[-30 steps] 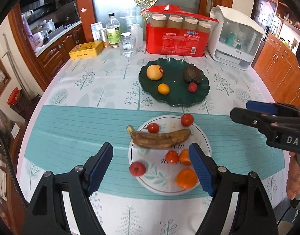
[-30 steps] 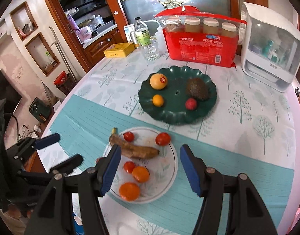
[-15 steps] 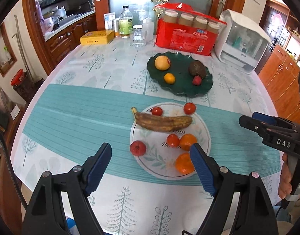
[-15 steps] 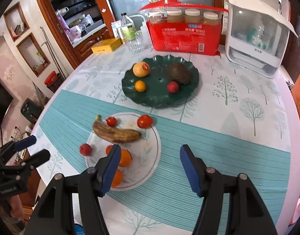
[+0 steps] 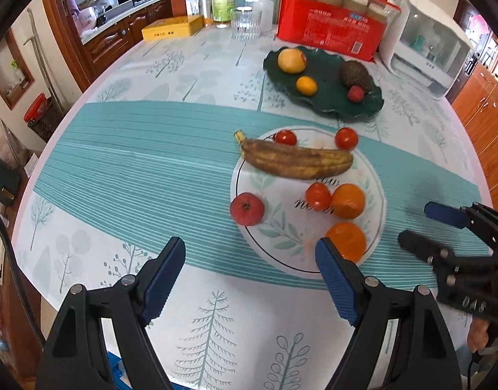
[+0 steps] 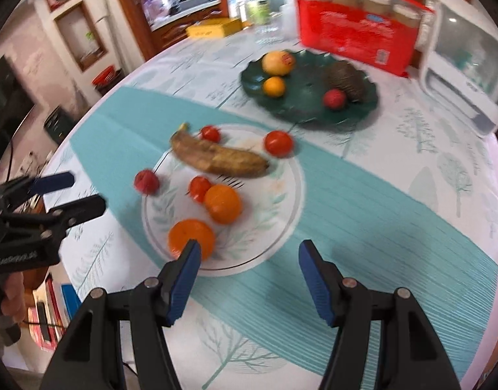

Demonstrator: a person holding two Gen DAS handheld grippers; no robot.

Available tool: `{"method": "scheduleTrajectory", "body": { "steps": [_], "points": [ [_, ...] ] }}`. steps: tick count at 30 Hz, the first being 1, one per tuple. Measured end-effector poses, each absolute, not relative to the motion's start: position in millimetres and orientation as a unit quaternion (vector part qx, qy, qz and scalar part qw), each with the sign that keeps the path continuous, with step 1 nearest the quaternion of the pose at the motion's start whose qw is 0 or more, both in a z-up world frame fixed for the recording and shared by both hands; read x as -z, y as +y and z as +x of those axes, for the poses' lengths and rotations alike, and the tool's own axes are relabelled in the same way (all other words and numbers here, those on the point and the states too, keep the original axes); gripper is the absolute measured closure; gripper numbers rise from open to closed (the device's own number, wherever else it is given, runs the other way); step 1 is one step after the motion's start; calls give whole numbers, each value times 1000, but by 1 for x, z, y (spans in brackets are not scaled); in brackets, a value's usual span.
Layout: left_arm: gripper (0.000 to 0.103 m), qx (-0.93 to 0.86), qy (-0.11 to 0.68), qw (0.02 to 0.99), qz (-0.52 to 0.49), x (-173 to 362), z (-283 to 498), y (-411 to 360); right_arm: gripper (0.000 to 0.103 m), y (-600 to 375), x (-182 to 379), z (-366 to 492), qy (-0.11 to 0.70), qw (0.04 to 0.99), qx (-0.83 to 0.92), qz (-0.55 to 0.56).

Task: Organize fruits
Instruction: 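Grasp the red apple with the left tool while the right tool grasps an orange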

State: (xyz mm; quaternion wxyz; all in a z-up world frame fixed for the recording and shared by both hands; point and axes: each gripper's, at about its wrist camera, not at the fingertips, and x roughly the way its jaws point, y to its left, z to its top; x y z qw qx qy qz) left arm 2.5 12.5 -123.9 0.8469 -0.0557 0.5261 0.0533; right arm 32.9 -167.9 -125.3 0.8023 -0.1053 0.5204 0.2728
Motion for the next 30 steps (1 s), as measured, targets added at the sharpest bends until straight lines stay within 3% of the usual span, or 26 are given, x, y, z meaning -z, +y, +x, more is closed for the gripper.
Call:
{"method": "scheduleTrajectory", "body": {
  "steps": [13,22,26,30],
  "points": [
    [23,-53,539,836,-88,157,36,42,40,-124,164,30,543,772,-301,-137],
    [34,-32,553,827,-94,176,56,45,41,-109,171,31,537,772,-300,-164],
    [42,-20,554,827,-91,181,61,42,54,-106,177,32,546,762,-306,-165],
    [52,-9,558,825,-87,184,64,41,56,-103,178,30,542,764,-304,-171]
  ]
}}
